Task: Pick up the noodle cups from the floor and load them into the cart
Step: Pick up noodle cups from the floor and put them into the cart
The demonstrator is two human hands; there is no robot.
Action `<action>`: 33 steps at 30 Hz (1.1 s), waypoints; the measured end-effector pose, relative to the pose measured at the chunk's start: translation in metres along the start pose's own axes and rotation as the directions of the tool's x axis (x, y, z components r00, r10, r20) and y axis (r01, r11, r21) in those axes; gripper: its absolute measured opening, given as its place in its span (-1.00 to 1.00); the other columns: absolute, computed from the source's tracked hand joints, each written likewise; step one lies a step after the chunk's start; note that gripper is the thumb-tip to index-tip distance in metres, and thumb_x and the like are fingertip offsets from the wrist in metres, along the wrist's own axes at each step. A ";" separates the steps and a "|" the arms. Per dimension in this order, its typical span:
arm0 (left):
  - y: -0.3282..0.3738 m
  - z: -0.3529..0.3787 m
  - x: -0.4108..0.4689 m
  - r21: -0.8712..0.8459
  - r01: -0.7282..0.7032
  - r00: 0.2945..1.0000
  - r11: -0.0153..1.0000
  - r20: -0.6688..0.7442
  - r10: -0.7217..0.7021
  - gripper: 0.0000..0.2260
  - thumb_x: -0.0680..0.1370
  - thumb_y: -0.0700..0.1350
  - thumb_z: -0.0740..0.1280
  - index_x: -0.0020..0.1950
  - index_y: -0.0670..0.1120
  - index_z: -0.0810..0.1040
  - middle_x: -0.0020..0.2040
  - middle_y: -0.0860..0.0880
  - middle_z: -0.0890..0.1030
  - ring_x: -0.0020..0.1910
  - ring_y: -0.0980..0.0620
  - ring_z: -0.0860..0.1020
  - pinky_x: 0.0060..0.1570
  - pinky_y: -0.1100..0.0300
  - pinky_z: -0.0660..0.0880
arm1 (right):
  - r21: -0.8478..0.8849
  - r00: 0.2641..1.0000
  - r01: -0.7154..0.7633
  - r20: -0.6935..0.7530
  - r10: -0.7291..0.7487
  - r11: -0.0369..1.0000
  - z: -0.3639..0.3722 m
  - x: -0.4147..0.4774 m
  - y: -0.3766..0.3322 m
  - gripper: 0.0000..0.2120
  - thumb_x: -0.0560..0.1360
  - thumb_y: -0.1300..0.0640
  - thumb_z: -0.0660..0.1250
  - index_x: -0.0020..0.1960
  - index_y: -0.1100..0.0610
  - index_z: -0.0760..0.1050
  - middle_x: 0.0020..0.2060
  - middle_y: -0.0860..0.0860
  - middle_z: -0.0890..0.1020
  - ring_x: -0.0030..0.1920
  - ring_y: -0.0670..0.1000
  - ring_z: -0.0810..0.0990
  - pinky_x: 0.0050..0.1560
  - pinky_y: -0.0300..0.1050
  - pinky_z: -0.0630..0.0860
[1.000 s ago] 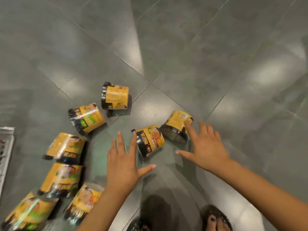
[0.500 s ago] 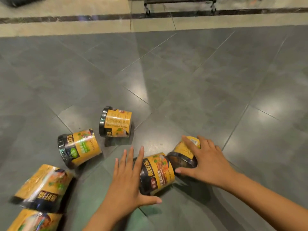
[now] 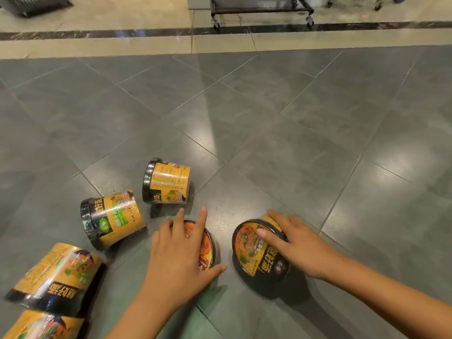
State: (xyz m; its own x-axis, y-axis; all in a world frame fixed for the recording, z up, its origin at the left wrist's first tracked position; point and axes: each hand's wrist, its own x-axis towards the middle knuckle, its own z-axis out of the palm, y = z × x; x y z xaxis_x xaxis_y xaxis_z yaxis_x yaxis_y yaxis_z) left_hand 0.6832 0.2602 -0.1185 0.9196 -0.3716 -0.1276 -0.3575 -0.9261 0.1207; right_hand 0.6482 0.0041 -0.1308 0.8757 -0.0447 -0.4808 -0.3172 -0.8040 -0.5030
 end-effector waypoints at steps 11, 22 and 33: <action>-0.007 0.027 -0.003 0.018 -0.001 1.000 1.000 0.021 0.001 -0.04 0.32 0.62 0.02 0.54 0.05 0.24 0.51 -0.31 0.21 0.40 -0.37 0.33 0.23 -0.25 0.39 | -0.220 0.961 -0.087 -0.274 0.024 0.972 -0.038 0.014 0.005 -0.26 0.36 -0.51 0.01 0.29 -0.08 0.49 0.10 0.01 0.53 0.16 0.07 0.51 0.06 -0.07 0.45; -0.005 0.028 -0.003 -0.055 0.031 0.999 0.998 0.009 -0.030 -0.04 0.30 0.63 0.02 0.56 0.11 0.17 0.55 -0.25 0.14 0.42 -0.32 0.30 0.22 -0.22 0.40 | -0.442 0.996 -0.008 -0.081 -0.031 0.897 -0.035 0.006 -0.001 0.18 0.08 -0.71 0.01 0.48 -0.24 -0.42 0.38 0.04 0.23 0.36 0.09 0.29 0.31 0.01 0.37; -0.005 0.027 -0.007 -0.073 0.164 0.985 0.984 0.065 -0.159 0.06 0.03 0.72 -0.01 0.49 0.42 -0.14 0.59 -0.15 -0.10 0.47 -0.31 0.18 0.22 -0.28 0.38 | -0.582 0.999 -0.003 -0.046 -0.029 0.813 -0.030 0.007 0.012 0.24 0.00 -0.73 0.05 0.38 -0.28 -0.59 0.47 0.10 -0.07 0.33 0.17 0.29 0.25 0.08 0.35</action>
State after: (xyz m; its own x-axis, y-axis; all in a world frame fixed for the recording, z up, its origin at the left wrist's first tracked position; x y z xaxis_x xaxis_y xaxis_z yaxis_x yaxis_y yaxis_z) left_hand 0.6743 0.2655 -0.1446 0.9523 -0.2229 -0.2085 -0.1891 -0.9671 0.1702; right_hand 0.6617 -0.0234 -0.1186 0.9004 -0.0481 -0.4324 -0.0486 -0.9988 0.0098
